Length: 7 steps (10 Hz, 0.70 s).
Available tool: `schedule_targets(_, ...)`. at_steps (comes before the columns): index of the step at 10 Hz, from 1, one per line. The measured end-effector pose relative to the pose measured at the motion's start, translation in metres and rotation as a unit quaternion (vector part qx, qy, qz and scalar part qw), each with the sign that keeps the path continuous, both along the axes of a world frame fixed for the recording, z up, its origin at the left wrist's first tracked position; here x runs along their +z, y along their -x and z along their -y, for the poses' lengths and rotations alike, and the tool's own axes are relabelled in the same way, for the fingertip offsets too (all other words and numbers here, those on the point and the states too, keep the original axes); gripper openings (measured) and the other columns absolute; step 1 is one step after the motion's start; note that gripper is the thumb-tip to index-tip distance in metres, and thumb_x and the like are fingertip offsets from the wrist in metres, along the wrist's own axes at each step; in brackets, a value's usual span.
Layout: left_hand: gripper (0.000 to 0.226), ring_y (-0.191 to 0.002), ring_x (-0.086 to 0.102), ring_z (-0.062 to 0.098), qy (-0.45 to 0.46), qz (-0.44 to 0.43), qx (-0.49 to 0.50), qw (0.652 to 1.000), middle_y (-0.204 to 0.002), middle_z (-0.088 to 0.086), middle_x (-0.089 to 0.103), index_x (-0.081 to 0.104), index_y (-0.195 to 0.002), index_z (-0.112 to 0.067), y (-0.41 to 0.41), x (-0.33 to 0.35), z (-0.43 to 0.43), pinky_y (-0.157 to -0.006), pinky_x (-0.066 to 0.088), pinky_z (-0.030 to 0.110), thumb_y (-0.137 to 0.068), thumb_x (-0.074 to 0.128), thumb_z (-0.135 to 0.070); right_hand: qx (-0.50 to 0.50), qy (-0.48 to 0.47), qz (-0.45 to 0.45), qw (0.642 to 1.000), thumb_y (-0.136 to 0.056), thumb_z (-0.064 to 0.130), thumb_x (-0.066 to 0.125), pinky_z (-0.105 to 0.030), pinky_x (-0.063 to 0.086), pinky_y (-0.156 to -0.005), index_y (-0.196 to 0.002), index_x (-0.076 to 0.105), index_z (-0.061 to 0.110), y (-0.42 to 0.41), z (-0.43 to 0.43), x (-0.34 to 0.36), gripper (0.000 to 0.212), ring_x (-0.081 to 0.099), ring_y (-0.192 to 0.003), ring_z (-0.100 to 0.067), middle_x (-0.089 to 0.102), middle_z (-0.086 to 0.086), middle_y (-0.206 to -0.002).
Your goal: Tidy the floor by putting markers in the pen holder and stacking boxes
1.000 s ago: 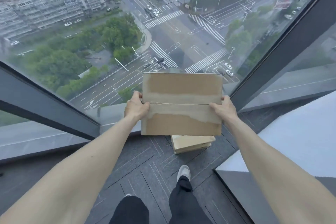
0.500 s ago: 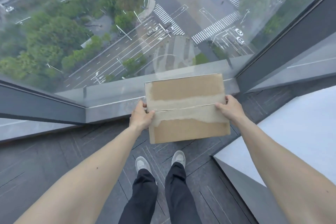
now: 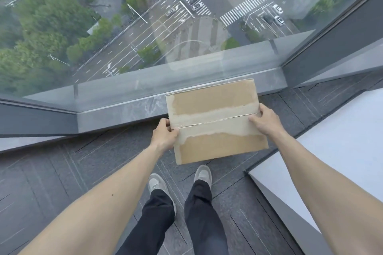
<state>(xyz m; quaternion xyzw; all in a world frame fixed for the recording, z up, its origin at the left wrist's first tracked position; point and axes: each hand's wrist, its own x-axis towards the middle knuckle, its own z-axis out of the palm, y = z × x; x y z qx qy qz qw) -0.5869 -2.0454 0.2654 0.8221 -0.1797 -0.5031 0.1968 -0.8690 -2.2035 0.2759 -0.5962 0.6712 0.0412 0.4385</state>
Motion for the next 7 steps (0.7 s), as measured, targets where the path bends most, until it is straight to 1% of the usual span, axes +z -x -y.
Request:
schedule_targets(1,0.018,-0.102,0.067,0.018,-0.003,-0.003,0.001,1.000,-0.110,-0.004,0.069,0.050,-0.100,-0.030,0.001,-0.012,0.004,-0.085,0.058,0.050,-0.087,0.061,-0.022,-0.002,-0.006,0.004,1.000,-0.087,0.017,0.054,-0.033,0.036,-0.078,-0.114,0.058,0.018,-0.002,0.005,-0.013,0.028,0.058,-0.110,-0.032,0.066,-0.007,-0.120)
schedule_targets(2,0.018,-0.102,0.067,0.018,-0.005,0.001,0.005,1.000,-0.110,-0.004,0.070,0.051,-0.098,-0.031,-0.003,-0.017,0.011,-0.086,0.058,0.050,-0.087,0.060,-0.020,0.001,0.003,0.003,1.000,-0.086,0.016,0.052,-0.034,0.036,-0.076,-0.111,0.056,0.018,-0.003,0.010,-0.022,0.026,0.058,-0.106,-0.034,0.067,-0.009,-0.116)
schedule_targets(3,0.018,-0.099,0.067,0.019,-0.011,0.004,0.001,1.000,-0.106,-0.004,0.069,0.051,-0.095,-0.031,-0.004,-0.016,0.017,-0.083,0.060,0.049,-0.087,0.061,-0.018,0.001,0.009,0.006,1.000,-0.085,0.016,0.052,-0.035,0.037,-0.076,-0.110,0.056,0.018,-0.003,0.012,-0.023,0.025,0.058,-0.103,-0.034,0.067,-0.012,-0.114)
schedule_targets(4,0.020,-0.100,0.067,0.019,-0.019,0.000,-0.004,1.000,-0.110,-0.002,0.068,0.050,-0.103,-0.027,-0.005,-0.014,0.019,-0.079,0.061,0.048,-0.089,0.061,-0.018,0.005,-0.002,0.006,1.000,-0.086,0.015,0.050,-0.035,0.036,-0.076,-0.111,0.054,0.017,-0.002,0.013,-0.025,0.026,0.057,-0.099,-0.032,0.065,-0.013,-0.114)
schedule_targets(5,0.020,-0.101,0.068,0.020,-0.029,-0.011,-0.011,0.999,-0.112,0.000,0.068,0.050,-0.104,-0.025,-0.005,-0.009,0.020,-0.080,0.061,0.048,-0.090,0.062,-0.017,0.010,-0.023,0.004,1.000,-0.087,0.017,0.049,-0.037,0.038,-0.078,-0.113,0.052,0.016,-0.003,0.013,-0.017,0.026,0.057,-0.104,-0.033,0.064,-0.013,-0.117)
schedule_targets(6,0.024,-0.097,0.066,0.017,-0.037,-0.023,-0.016,0.999,-0.107,-0.004,0.065,0.051,-0.114,-0.017,-0.005,0.004,0.027,-0.077,0.062,0.044,-0.092,0.061,-0.015,0.005,-0.035,0.002,0.999,-0.088,0.019,0.050,-0.040,0.040,-0.082,-0.116,0.049,0.012,0.000,0.012,-0.010,0.029,0.057,-0.109,-0.036,0.063,-0.015,-0.120)
schedule_targets(7,0.046,-0.105,0.061,0.020,-0.028,0.001,-0.061,0.998,-0.117,-0.002,0.060,0.047,-0.134,-0.013,-0.010,0.027,0.039,-0.090,0.057,0.045,-0.092,0.062,-0.020,-0.005,-0.022,-0.004,1.000,-0.089,0.024,0.053,-0.041,0.041,-0.086,-0.116,0.048,0.011,0.003,0.010,0.012,0.030,0.055,-0.116,-0.037,0.060,-0.017,-0.128)
